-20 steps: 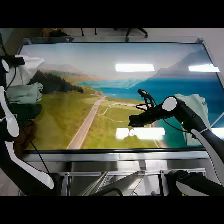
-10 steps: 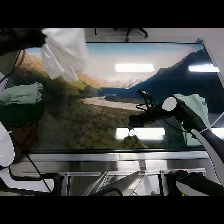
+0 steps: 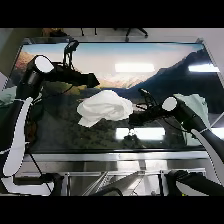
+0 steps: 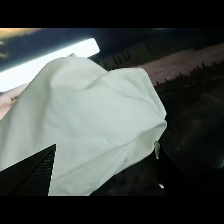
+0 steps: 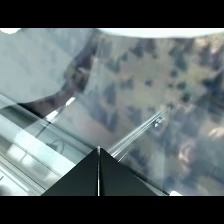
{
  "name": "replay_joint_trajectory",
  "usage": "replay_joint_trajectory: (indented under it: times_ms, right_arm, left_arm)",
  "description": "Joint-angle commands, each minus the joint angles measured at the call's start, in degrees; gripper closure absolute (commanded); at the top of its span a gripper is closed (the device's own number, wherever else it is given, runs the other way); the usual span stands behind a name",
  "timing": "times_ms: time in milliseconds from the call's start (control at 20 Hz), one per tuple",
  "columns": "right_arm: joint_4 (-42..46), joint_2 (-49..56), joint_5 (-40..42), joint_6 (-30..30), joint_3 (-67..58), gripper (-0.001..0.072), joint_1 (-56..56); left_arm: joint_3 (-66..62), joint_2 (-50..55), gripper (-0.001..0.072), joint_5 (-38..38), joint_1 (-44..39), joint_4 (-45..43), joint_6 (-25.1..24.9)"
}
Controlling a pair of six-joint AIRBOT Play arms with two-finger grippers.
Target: Fold the shirts.
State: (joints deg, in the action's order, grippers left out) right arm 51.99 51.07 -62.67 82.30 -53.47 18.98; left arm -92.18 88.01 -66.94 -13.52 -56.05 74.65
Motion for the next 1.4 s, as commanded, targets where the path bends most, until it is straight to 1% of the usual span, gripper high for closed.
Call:
replay_joint_trajectory:
  times_ms: [0, 50, 150, 200, 250, 300, 350, 400, 500, 600, 700, 800, 900, 950, 1000, 1050, 1150, 1200, 1250, 1350]
  right_arm:
    - [-2.19, 0.02, 0.5, 0.02, 0.02, 0.0695, 0.04]
    - [-3.13, 0.02, 0.63, 0.02, 0.02, 0.0694, 0.04]
    - [-3.65, 0.02, 2.08, 0.0, 0.02, 0.0694, 0.04]
    - [-3.61, 0.02, 2.89, 0.0, 0.02, 0.0684, 0.04]
    - [-3.61, 0.04, 3.72, 0.0, 0.02, 0.0588, 0.04]
    - [-3.58, 0.09, 4.98, 0.0, 0.02, 0.0306, 0.04]
    - [-3.41, 0.46, 7.04, 0.0, 0.02, 0.0165, 0.04]
    - [-2.91, 1.09, 8.96, -0.02, 0.02, 0.0168, 0.04]
    - [-2.78, 3.63, 12.46, -0.02, 0.02, 0.0168, 0.04]
    - [-3.65, 7.34, 14.58, -0.02, 0.0, 0.0168, 0.07]
    - [-5.68, 11.13, 16.17, -0.28, -0.02, 0.0168, 0.22]
    - [-11.13, 14.23, 18.62, -5.11, -0.02, 0.0168, 0.83]
    - [-18.6, 16.57, 22.08, -12.24, -0.02, 0.0168, 1.38]
    - [-21.64, 17.49, 23.65, -14.69, -0.02, 0.0168, 1.62]
    - [-24.26, 18.29, 25.24, -16.55, -0.02, 0.017, 1.73]
    - [-26.32, 18.97, 26.64, -17.77, -0.02, 0.0215, 1.7]
    - [-28.39, 19.76, 28.76, -19.61, -0.04, 0.0391, 1.7]
    - [-28.61, 19.98, 29.42, -19.61, -0.04, 0.0505, 1.7]
    - [-28.65, 20.04, 29.86, -19.61, -0.02, 0.0682, 1.7]
    - [-28.68, 19.98, 30.12, -19.82, -0.04, 0.0695, 1.7]
  left_arm:
    - [-1.11, 0.09, 0.0012, -8.48, 2.95, -0.11, 4.13]
    - [-1.6, 0.09, 0.0013, -12.39, 5.11, -1.2, 5.66]
    - [-0.42, -0.07, 0.0013, -19.5, 8.63, -6.32, 7.21]
    - [2.67, -0.87, 0.0013, -20.48, 10.14, -7.8, 7.5]
    - [7.13, -2.03, 0.0013, -19.34, 11.34, -7.82, 7.5]
    - [11.91, -3.23, 0.0013, -16.87, 12.04, -7.45, 7.48]
    - [17.33, -4.46, 0.0013, -13.31, 12.37, -6.29, 7.43]
    - [22.49, -5.27, 0.0013, -8.9, 12.28, -4.98, 7.15]
    - [30.27, -5.53, 0.0013, -0.37, 11.23, -0.5, 4.44]
    - [34.23, -4.17, 0.0013, 6.29, 9.31, 3.96, 2.08]
    - [35.23, -2.05, 0.0013, 10.8, 7.21, 6.88, 0.76]
    - [34.29, -0.07, 0.0013, 12.63, 5.88, 6.54, 0.7]
    - [32.02, 1.42, 0.0014, 12.9, 5.7, 6.56, 0.57]
    - [30.86, 1.86, 0.0034, 12.92, 5.7, 6.64, 0.59]
    - [29.64, 2.25, 0.0161, 12.87, 5.7, 6.58, 0.57]
    - [29.0, 2.23, 0.024, 12.87, 5.7, 6.58, 0.57]
    - [28.2, 2.23, 0.0242, 12.87, 5.68, 6.6, 0.57]
    - [28.17, 2.19, 0.0424, 12.79, 5.7, 6.62, 0.57]
    - [28.17, 2.19, 0.0678, 12.35, 5.7, 6.6, 0.02]
    - [28.17, 2.16, 0.0688, 11.5, 5.7, 6.67, -0.7]
